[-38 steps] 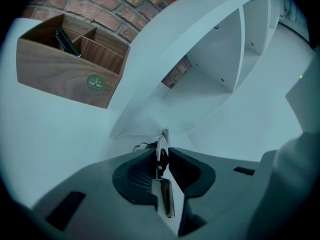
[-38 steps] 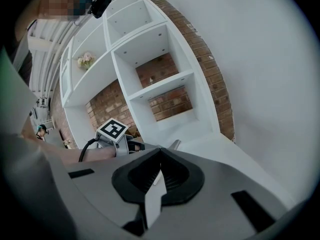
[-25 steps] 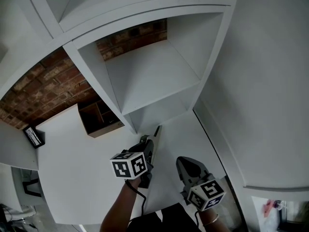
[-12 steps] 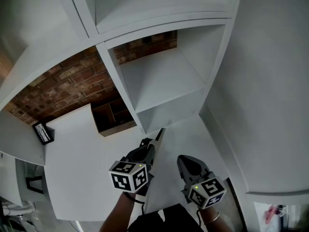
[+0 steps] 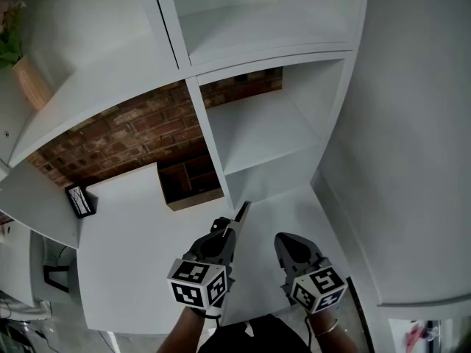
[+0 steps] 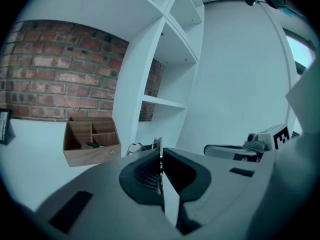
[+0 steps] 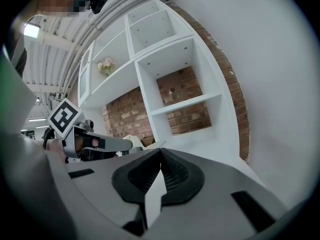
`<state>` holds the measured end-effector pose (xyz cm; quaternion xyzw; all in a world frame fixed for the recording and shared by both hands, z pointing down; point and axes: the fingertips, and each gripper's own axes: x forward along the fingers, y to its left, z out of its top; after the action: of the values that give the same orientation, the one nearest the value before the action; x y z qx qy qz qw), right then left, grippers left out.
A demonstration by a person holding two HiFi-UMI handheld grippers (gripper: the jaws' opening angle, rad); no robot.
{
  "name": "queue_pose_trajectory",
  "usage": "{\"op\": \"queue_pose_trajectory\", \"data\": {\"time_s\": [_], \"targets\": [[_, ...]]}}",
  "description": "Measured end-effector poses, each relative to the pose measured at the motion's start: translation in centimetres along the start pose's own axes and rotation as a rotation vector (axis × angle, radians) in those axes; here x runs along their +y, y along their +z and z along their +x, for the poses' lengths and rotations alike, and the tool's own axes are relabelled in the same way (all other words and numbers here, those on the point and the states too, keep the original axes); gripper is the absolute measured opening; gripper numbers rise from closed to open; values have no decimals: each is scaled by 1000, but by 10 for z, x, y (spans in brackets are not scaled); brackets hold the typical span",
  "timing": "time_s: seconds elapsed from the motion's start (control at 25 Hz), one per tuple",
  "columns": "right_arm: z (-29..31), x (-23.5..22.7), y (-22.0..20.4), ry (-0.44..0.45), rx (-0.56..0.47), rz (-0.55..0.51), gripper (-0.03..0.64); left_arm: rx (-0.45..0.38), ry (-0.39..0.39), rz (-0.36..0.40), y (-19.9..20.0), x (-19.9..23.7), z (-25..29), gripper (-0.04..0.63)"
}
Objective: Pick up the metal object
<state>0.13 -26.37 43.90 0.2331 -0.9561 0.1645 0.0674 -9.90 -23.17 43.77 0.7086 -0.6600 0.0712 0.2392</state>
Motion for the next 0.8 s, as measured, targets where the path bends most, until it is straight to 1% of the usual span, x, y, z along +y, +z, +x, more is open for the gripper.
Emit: {"op": "queue_pose_trajectory", "data": {"time_s": [0.2, 0.36, 0.64, 0.8], "targets": [[-2, 11, 8, 25, -8, -37, 5, -59, 51, 19, 8, 2, -25, 11], [-5, 15, 14, 33, -24, -50, 5, -88, 85, 28, 12, 4, -40, 11], [-13, 16, 19, -1, -15, -131, 5, -126, 111, 26, 15, 6, -57, 11], [-18, 16, 23, -16, -27, -139, 5, -141, 113, 32, 17, 2, -63, 10]]}}
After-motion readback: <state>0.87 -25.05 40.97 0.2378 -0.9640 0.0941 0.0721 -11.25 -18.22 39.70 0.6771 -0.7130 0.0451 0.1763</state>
